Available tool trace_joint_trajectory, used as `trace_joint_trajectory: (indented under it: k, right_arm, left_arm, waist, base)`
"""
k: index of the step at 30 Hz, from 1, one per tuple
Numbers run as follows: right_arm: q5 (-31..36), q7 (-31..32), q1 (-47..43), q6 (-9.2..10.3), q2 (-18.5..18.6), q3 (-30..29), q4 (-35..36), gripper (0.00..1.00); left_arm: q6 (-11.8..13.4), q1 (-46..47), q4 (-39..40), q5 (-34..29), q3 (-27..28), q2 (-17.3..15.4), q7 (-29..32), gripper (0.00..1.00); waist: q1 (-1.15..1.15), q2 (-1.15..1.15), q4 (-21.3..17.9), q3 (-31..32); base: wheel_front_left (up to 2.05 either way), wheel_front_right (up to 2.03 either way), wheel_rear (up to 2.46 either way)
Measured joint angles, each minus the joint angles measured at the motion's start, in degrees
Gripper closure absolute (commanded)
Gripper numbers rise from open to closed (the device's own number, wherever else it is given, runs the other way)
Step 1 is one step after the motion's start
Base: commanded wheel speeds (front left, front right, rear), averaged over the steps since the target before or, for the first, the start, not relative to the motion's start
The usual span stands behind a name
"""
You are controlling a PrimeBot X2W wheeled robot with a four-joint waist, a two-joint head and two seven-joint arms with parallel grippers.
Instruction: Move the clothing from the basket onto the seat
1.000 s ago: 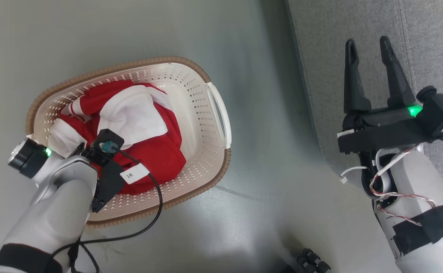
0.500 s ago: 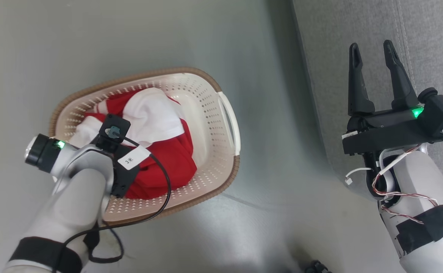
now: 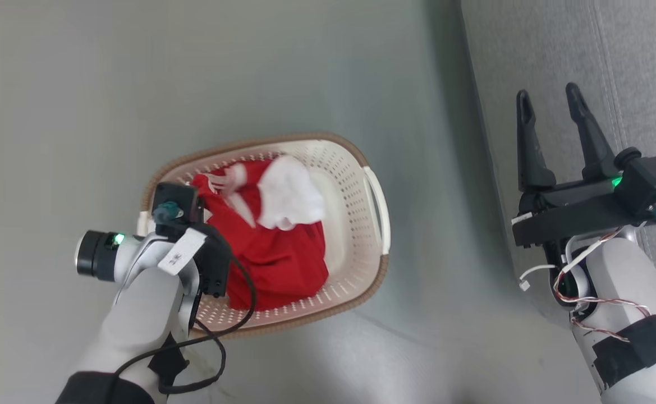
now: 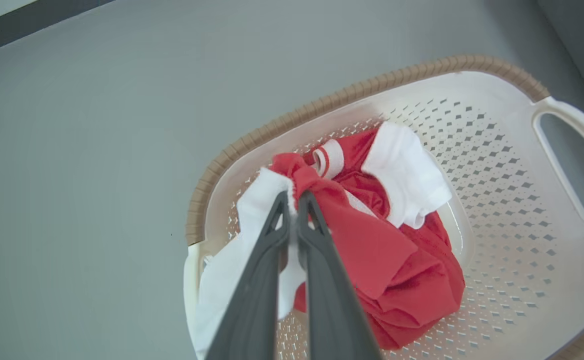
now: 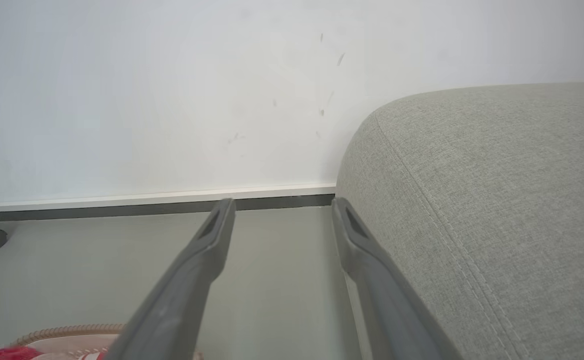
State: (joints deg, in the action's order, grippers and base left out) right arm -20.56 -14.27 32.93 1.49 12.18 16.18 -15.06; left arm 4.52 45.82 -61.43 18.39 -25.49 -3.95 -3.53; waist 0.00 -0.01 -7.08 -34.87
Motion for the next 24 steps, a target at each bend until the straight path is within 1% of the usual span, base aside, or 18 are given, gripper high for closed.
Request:
trace_joint_trajectory:
  k: [7,12,24]
  right_arm:
    - [0.51,-0.01,-1.90,-0.49,0.75,0.66,-0.70,0.00]
    - [1.30,-0.01,-2.14,-0.58,0.80,1.33,-1.38,0.00]
    - [1.42,0.12,-7.05,-0.99,1.67,1.89,-2.81,0.00]
  left_arm:
    - [-1.10,-2.43,1.45,3.50,2.67,0.86,-5.00,1.00]
    - [-2.61,-4.43,2.56,5.66,3.72,1.02,-8.44,1.00]
    - [-6.42,-8.08,8.18,9.26,6.12,1.54,-10.47,1.00]
  waist:
    - [0.00,0.00,2.11,4.15]
    - [-0.01,0.00,3.35,7.32]
    - [-0.01,0.00,5.43,15.65]
  base:
    - [0.00,0.00,0.00]
    - [0.00,0.00,0.00]
    - [0.00,0.00,0.00]
